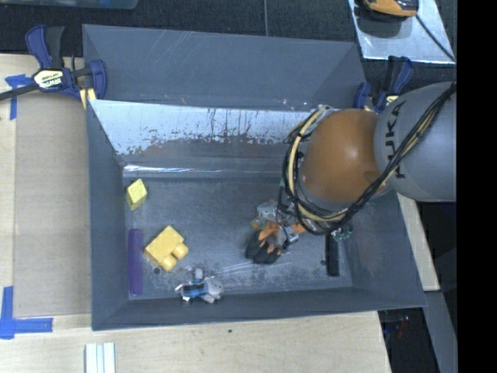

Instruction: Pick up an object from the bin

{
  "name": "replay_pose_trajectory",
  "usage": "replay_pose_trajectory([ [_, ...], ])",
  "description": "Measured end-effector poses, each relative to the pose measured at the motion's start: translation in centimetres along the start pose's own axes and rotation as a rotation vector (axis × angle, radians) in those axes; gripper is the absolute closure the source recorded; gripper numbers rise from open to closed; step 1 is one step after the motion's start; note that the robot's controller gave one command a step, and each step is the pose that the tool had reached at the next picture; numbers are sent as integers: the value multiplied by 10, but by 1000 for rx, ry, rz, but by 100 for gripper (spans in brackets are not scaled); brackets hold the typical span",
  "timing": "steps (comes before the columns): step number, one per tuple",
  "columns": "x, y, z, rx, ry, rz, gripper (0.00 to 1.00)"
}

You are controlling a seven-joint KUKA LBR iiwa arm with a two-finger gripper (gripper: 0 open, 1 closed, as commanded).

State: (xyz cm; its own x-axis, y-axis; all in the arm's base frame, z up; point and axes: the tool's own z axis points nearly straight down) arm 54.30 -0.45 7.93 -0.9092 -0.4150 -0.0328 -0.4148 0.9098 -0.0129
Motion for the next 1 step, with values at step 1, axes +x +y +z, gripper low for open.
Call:
replay_pose_trajectory([
  [1,2,1,-20,-4,8,1,100],
])
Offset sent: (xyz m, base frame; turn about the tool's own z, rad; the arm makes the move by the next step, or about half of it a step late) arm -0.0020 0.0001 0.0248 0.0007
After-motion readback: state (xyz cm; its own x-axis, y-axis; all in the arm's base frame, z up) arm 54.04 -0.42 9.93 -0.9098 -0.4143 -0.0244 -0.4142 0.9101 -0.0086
